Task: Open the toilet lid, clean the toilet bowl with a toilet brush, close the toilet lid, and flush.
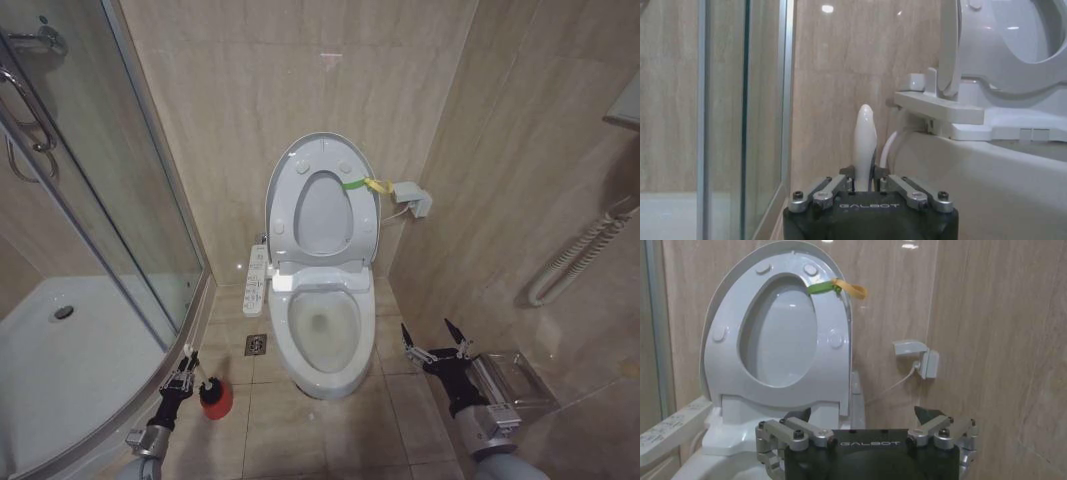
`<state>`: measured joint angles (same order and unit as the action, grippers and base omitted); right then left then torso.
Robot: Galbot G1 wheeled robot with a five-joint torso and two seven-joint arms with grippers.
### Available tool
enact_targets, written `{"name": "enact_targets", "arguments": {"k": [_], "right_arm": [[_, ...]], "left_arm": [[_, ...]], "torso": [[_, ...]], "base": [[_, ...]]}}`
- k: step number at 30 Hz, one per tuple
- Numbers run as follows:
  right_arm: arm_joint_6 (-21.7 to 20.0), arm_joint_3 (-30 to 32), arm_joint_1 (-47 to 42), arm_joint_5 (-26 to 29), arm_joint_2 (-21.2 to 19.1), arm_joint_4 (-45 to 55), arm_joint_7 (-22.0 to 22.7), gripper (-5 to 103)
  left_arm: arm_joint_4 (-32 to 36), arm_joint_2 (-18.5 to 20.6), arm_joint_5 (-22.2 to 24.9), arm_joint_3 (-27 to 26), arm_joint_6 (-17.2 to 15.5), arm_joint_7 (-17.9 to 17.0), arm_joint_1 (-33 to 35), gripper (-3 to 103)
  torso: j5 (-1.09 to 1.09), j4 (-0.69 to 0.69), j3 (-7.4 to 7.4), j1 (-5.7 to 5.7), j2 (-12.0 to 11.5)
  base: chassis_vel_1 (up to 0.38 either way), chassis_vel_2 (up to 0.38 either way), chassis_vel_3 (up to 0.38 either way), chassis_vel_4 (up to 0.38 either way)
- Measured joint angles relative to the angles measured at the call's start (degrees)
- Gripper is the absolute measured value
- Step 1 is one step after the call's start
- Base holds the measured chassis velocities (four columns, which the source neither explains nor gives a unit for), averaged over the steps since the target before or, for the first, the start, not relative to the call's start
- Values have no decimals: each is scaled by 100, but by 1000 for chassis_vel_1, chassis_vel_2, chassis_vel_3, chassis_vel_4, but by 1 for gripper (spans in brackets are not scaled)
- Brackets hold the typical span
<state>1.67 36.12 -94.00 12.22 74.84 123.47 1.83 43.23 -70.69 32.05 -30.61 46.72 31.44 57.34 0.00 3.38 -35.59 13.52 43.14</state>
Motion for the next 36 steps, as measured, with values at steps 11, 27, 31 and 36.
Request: {"name": "enact_targets", "arguments": {"k": [11, 27, 31, 36], "right_arm": [[0, 0, 0, 0, 0, 0, -1, 100], [0, 0, 0, 0, 0, 0, 0, 100], [0, 0, 0, 0, 0, 0, 0, 100], [0, 0, 0, 0, 0, 0, 0, 100]], "left_arm": [[-18, 33, 15, -16, 0, 1, -48, 18], [-313, 1, 10, -10, 3, 99, -145, 18], [-410, -8, -1, -12, 4, 111, -147, 18], [-541, -23, -19, -12, 4, 110, -146, 18]], "torso": [[0, 0, 104, -75, -178], [0, 0, 112, -77, -188], [0, 0, 111, -75, -184], [0, 0, 108, -73, -180]], "base": [[0, 0, 0, 0], [0, 0, 0, 0], [0, 0, 0, 0], [0, 0, 0, 0]]}}
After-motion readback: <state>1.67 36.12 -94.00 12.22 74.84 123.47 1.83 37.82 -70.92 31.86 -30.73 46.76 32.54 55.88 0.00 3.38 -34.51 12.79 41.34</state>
